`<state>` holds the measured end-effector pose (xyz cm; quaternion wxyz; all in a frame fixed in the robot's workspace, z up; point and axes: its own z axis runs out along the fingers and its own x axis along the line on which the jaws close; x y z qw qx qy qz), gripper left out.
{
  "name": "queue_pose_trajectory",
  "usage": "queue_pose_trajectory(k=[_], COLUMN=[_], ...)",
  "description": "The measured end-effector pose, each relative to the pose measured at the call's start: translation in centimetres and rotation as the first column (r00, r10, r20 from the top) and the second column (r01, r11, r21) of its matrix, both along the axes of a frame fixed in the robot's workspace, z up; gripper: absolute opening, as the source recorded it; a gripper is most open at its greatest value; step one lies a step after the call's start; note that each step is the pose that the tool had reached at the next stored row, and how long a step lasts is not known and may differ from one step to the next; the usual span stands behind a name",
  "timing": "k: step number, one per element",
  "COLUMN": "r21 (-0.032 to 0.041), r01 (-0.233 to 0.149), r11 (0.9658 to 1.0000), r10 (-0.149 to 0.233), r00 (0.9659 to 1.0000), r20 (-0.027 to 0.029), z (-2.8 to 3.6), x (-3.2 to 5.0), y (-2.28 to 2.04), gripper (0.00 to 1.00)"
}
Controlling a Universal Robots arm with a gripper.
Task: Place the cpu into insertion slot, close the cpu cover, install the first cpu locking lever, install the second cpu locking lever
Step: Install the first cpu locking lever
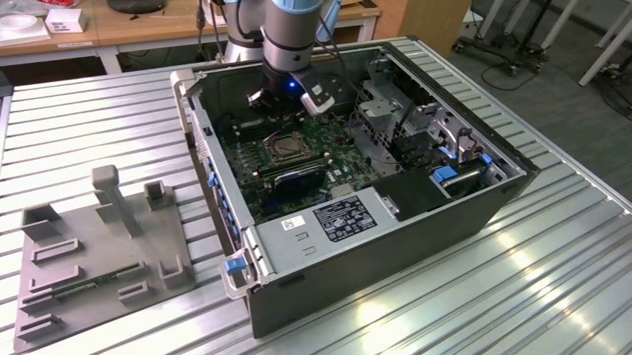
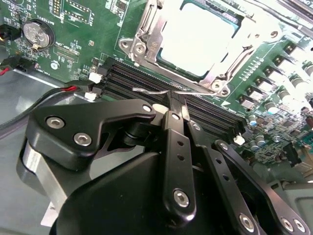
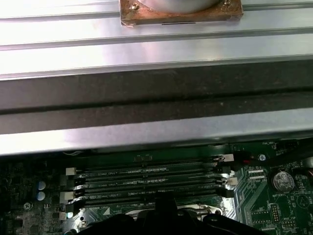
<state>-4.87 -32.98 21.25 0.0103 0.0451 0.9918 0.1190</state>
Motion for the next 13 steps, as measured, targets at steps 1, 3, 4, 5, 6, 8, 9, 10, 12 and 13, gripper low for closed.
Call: queue_pose_trajectory(k=[1,3,4,5,6,8,9,10,12,13], r21=[0.0,-0.0001,0.0,0.0,-0.0001,-0.0002,-0.0003,-0.0003,0.0001,0.0001], r01=[0.0,0.0,0.0,0.0,0.0,0.0,0.0,0.0,0.0,0.0], r11=[1.0,1.0,1.0,1.0,1.0,1.0,1.0,1.0,1.0,1.0], r10=[0.0,0.0,0.0,0.0,0.0,0.0,0.0,0.0,0.0,0.0], r00=[1.0,1.0,1.0,1.0,1.0,1.0,1.0,1.0,1.0,1.0], r20=[0.0,0.0,0.0,0.0,-0.0001,-0.0001,-0.0001,-0.0001,0.0001,0.0001], z=[-0.04,-0.12,-0.16,-0.19,-0.22,-0.27,-0.27,-0.28,-0.31,-0.32], x=[0.08,0.24,0.31,0.37,0.43,0.47,0.47,0.47,0.47,0.47], y=[0.0,0.0,0.0,0.0,0.0,0.0,0.0,0.0,0.02,0.05], gripper=[0.11,0.11,0.11,0.11,0.11,0.11,0.11,0.11,0.11,0.11])
